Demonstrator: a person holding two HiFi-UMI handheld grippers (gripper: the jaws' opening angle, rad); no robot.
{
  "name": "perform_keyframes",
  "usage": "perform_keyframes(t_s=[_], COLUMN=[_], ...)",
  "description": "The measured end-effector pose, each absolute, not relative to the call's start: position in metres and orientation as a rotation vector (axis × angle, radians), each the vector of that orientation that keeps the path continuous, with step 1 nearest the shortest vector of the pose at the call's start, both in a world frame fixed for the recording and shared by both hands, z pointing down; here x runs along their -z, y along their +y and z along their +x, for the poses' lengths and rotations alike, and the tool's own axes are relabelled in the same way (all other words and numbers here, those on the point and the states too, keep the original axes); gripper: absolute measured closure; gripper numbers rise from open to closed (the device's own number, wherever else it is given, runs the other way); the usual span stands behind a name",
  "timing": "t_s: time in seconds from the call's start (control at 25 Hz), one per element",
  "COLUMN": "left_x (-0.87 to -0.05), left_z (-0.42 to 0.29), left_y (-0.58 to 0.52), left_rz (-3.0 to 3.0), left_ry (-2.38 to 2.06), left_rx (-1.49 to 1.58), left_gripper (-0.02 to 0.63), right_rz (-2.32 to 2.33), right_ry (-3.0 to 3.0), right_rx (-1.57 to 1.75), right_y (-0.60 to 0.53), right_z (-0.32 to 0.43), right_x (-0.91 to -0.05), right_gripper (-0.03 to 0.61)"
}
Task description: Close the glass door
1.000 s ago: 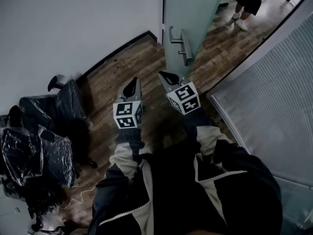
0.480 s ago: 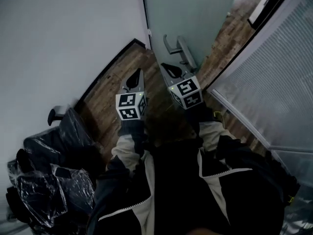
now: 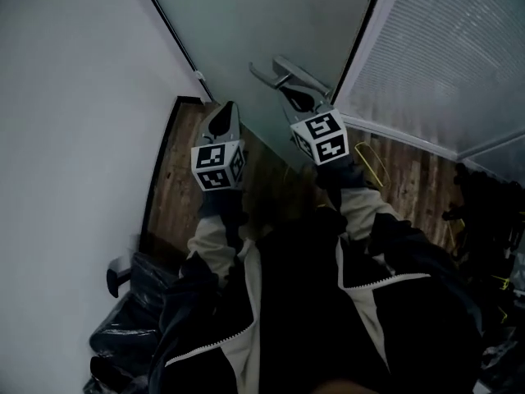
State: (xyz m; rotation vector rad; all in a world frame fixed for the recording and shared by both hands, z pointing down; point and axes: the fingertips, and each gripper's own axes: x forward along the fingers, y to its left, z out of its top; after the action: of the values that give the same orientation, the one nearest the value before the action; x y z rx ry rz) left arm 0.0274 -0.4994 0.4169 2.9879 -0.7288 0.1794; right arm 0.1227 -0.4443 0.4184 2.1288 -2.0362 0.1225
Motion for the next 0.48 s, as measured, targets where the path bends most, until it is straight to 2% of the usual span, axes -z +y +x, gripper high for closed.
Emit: perform_keyframes(t_s=[0.28, 0.48], left_x=[-0.421, -0.417], left_z=[0.059, 0.068], left_y=[-0.495, -0.49], left_rz=[3.014, 3.026], left_ry=[-0.521, -0.46], left_rx=[-0.179, -0.161], left_gripper=[0.612, 0.612], right_rz=[2.159, 1.779], right_ry=[-1.817, -1.489], right_rx=[-0.086, 0.231], right_y=[-0.438, -0.453], right_z=[0.139, 0.13], right_x=[-0.42, -0.424], right_gripper=[0.574, 0.574])
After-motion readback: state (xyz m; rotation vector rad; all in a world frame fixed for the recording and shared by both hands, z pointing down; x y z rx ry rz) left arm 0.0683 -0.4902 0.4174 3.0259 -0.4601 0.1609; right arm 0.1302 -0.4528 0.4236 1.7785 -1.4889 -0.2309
